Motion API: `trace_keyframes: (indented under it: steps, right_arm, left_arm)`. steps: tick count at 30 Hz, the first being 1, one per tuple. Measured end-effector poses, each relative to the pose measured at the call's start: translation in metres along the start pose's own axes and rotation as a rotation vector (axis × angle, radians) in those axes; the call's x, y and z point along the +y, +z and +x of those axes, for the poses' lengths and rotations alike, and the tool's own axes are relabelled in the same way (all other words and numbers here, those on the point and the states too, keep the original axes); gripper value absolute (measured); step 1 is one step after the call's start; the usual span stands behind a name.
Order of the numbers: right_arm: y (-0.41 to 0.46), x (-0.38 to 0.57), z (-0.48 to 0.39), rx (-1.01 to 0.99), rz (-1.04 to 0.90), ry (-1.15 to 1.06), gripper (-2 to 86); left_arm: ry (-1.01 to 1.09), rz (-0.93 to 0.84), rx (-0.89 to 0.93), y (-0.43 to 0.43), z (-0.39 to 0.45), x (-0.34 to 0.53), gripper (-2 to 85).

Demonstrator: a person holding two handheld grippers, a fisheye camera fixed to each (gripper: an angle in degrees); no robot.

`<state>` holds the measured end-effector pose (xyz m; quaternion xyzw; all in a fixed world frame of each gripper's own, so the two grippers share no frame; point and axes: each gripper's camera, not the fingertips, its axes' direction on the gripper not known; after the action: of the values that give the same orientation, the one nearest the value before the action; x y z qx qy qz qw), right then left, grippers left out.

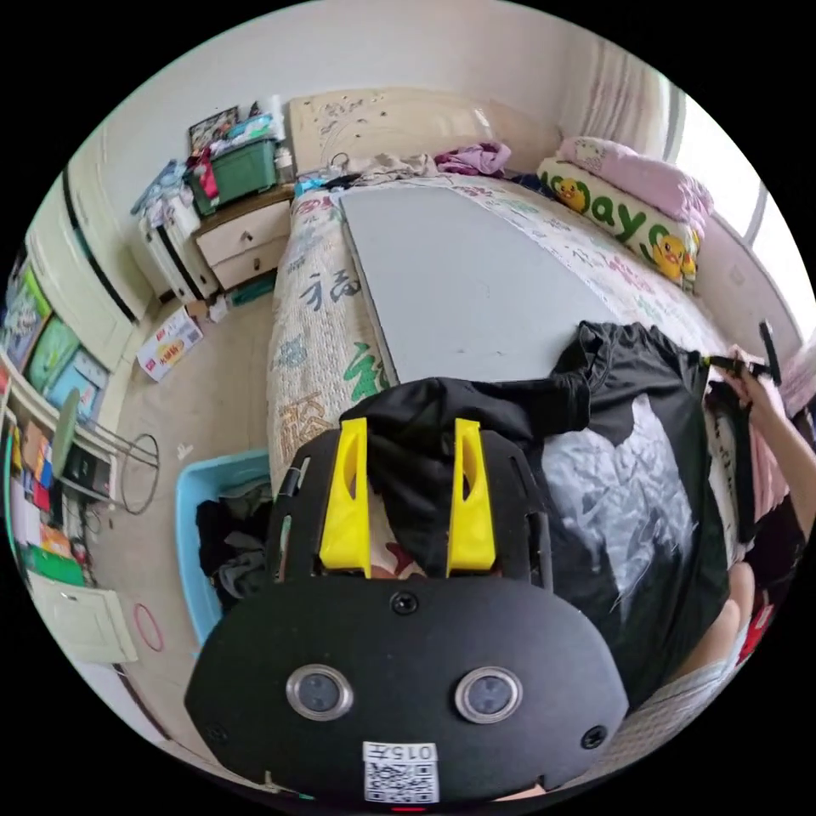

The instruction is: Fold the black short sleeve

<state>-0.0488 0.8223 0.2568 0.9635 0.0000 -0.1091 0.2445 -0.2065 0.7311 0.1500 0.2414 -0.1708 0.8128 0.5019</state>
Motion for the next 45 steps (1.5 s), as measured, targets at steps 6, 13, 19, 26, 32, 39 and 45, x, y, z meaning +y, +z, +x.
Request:
trace_keyframes:
  steps: [6, 13, 19, 26, 32, 39, 45]
  right_arm:
    - [-0.051, 0.002, -0.001, 0.081, 0.131, -0.081, -0.5]
    - [-0.057, 0.019, -0.121, -0.200, 0.104, -0.501, -0.5]
    - [-0.015, 0.056, -0.212, -0.183, -0.015, -0.641, -0.5]
    - [-0.011, 0.055, -0.217, -0.164, -0.001, -0.497, -0.5]
    - [-0.025, 0.049, -0.205, -0.180, -0.005, -0.476, -0.5]
    - [-0.127, 0.118, -0.117, -0.592, 0.110, -0.417, -0.5]
    - [-0.228, 0.298, -0.006, -0.497, 0.154, -0.496, -0.4]
  left_arm:
    - [0.168, 0.083, 0.014, -0.027, 0.035, 0.016, 10.1]
    - [0.188, -0.006, 0.199, 0.033, 0.097, -0.010, 7.7]
    - [0.122, -0.057, 0.100, 0.078, 0.111, -0.009, 1.1]
    - [0.019, -0.070, 0.033, 0.118, 0.110, -0.003, -0.7]
    - [-0.149, -0.079, -0.109, 0.143, 0.100, 0.015, -0.8]
    - [-0.242, 0.220, 0.234, 0.061, 0.093, 0.132, -0.6]
    - [-0.204, 0.444, 0.315, -0.050, 0.120, 0.372, -0.4]
